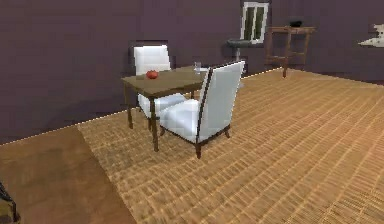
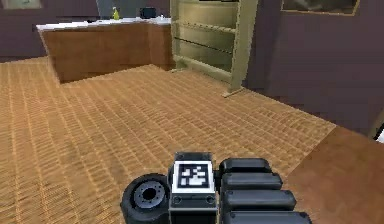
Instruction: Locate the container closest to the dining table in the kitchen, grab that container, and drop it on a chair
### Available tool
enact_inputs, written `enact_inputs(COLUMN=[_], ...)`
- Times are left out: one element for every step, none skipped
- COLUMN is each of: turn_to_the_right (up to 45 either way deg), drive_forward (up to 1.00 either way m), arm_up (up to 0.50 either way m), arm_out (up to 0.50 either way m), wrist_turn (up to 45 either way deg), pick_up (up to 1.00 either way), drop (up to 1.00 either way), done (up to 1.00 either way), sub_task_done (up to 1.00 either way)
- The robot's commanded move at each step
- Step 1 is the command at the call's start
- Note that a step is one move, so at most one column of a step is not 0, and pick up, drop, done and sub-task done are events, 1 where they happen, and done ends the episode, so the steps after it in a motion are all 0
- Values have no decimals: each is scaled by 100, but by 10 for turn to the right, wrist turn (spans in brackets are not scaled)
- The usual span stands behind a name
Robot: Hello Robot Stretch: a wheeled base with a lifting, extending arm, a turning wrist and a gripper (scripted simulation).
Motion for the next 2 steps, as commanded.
enact_inputs(turn_to_the_right=[-360,0], drive_forward=[0,100], arm_up=[0,0], arm_out=[0,0], wrist_turn=[0,0], pick_up=[0,0], drop=[0,0], done=[0,0], sub_task_done=[0,0])
